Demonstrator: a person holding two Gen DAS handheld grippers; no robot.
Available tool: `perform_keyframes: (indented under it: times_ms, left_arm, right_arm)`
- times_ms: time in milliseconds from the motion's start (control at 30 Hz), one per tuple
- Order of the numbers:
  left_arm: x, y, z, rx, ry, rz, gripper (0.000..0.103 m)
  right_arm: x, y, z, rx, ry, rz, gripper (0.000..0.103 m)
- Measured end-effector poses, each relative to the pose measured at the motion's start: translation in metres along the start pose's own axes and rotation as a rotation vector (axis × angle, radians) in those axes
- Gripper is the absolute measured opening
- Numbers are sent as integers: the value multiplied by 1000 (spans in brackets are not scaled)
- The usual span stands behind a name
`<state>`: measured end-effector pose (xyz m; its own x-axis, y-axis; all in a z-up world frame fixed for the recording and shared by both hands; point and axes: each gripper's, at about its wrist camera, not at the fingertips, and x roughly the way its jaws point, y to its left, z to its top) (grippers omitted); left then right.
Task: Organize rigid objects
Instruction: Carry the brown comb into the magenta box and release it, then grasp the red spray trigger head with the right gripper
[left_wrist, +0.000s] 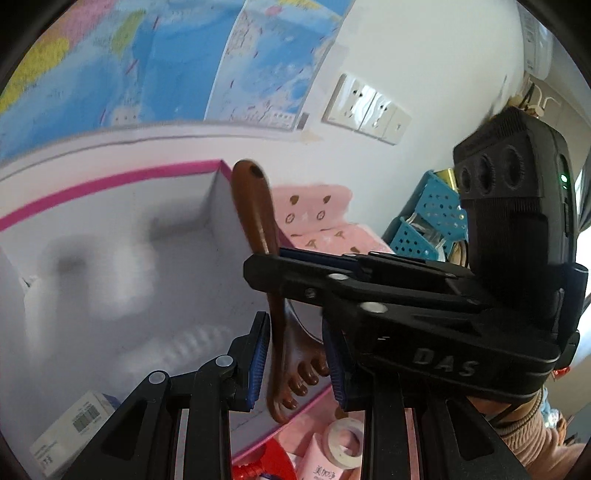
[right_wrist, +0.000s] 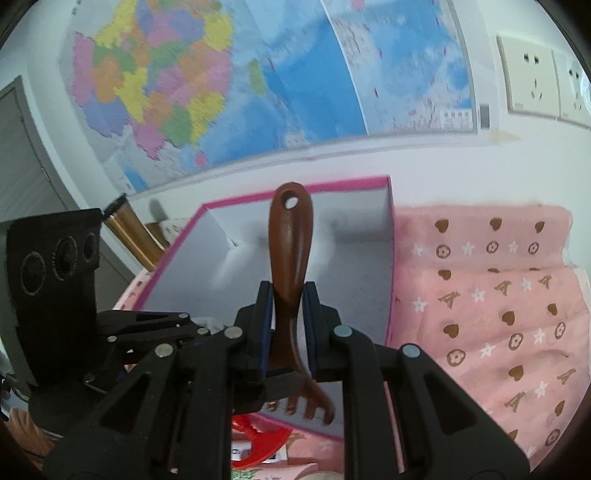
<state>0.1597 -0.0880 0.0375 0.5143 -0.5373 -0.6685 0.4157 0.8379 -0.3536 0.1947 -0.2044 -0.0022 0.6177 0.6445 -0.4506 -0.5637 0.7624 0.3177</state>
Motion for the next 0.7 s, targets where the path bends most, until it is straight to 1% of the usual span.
perform_keyframes:
  times_ms: [67,133,200,267,367,433,467,500,567,633,700]
  left_arm:
    - [7,2,2,-6,13,-7,28]
    - [13,3,4,-10,26,-3,28]
    - [17,7,4,-17,31,26,28]
    - [13,10,1,-22,22,43,28]
    - [-5,8,-6,-2,-31,83,29]
    - [-23,5,-14,32,-80,111,32]
    - [-34,2,-19,48,-107,122,35]
    - [-43,0,-25,63,-128,118,40]
    - [-61,-3,-39,87,-175,112,44]
    - [-73,-4,-50,102,-190,112,45]
    - [-79,-2,-61,100,-192,117,45]
  right_arm:
    - [9,-4,-2,2,24,-22,17]
    - [15,-6,-3,-5,30,-70,17]
    - [19,-9,-3,-6,34,-109,17]
    - [18,-12,-5,1,33,-114,17]
    - [3,-10,-13,-5,-4,-99,18]
    - [-16,-6,-23,-16,-39,-34,18]
    - [-24,-2,-28,-27,-51,-4,18]
    - [-32,1,-33,-38,-62,24,20]
    - [-47,8,-46,-60,-72,77,25]
    - [-58,14,-62,-76,-70,122,29]
    - [-58,18,-75,-77,-47,152,30]
